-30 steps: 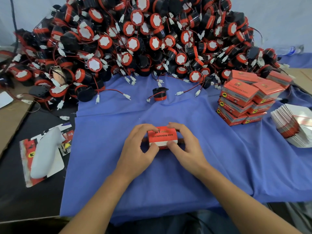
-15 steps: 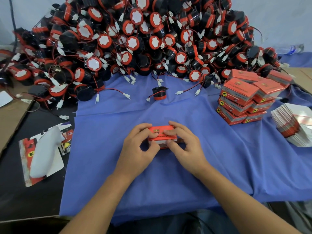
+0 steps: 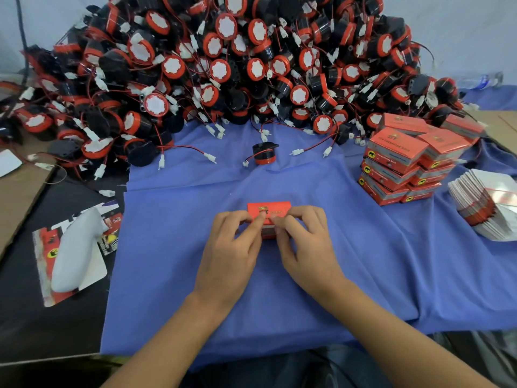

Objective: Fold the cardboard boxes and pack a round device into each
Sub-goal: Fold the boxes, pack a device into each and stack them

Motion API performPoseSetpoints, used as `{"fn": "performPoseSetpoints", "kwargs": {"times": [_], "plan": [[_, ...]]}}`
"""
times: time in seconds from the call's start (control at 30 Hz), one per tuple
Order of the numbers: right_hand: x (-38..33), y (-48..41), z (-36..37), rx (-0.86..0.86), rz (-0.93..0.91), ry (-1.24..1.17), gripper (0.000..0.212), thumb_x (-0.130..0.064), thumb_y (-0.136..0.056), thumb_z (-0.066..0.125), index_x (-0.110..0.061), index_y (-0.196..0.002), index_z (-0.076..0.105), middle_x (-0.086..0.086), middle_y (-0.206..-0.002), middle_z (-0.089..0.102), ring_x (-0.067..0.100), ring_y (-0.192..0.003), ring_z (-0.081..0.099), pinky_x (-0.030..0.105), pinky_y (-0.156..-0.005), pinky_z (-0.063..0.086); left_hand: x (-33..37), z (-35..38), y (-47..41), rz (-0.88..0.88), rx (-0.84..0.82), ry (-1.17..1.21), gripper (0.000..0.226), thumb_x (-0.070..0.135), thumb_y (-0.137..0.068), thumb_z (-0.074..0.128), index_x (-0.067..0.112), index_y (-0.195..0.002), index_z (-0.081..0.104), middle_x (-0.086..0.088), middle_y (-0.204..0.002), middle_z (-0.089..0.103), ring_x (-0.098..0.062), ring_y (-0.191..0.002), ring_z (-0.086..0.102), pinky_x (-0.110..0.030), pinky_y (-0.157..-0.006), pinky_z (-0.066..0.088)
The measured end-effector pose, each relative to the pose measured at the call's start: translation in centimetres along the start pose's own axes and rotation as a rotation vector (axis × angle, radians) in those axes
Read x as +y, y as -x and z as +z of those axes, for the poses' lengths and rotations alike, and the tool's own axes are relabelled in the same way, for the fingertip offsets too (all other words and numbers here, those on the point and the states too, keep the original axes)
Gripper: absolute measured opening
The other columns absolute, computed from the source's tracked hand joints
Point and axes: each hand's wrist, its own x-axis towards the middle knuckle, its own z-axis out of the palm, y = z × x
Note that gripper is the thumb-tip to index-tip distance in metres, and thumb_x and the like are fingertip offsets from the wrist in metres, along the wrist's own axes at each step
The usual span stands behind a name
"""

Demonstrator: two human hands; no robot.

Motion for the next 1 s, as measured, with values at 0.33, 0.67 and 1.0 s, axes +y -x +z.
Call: {"fn": "performPoseSetpoints", "kwargs": {"times": [0.33, 0.67, 1.0], "plan": [[-0.5, 0.1, 0.1, 0.018, -0.019, 0.132, 0.011, -0.007, -0.09, 0.063, -0.011, -0.095, 0.072, 0.002, -0.092, 0.057, 0.024, -0.082, 0.047, 0.038, -0.068, 0.045, 0.3, -0.4, -0.2, 0.085, -0.001, -0.122, 0.026, 0.006, -0.092, 0.058, 0.008, -0.111, 0.076, -0.006, -0.088, 0.063, -0.03, -0.079, 0.058, -0.045, -0.07, 0.053], [-0.7, 0.1, 0.3, -0.011, -0.06, 0.206, 0.01, -0.006, -0.086, 0.065, -0.014, -0.09, 0.07, 0.001, -0.083, 0.052, 0.023, -0.075, 0.041, 0.042, -0.059, 0.043, 0.6, -0.4, -0.3, 0.046, -0.078, -0.073, 0.017, 0.004, -0.089, 0.066, 0.007, -0.104, 0.074, -0.009, -0.092, 0.061, -0.031, -0.08, 0.057, -0.044, -0.069, 0.054], [-0.4, 0.1, 0.0, 0.009, 0.306, -0.108, 0.04, -0.01, -0.088, 0.065, -0.018, -0.127, 0.057, 0.0, -0.128, 0.041, 0.016, -0.109, 0.054, 0.027, -0.088, 0.051, 0.5, 0.3, -1.2, -0.291, -0.184, 0.347, 0.041, 0.004, -0.096, 0.066, 0.019, -0.134, 0.056, -0.002, -0.124, 0.058, -0.014, -0.108, 0.065, -0.032, -0.1, 0.052]]}}
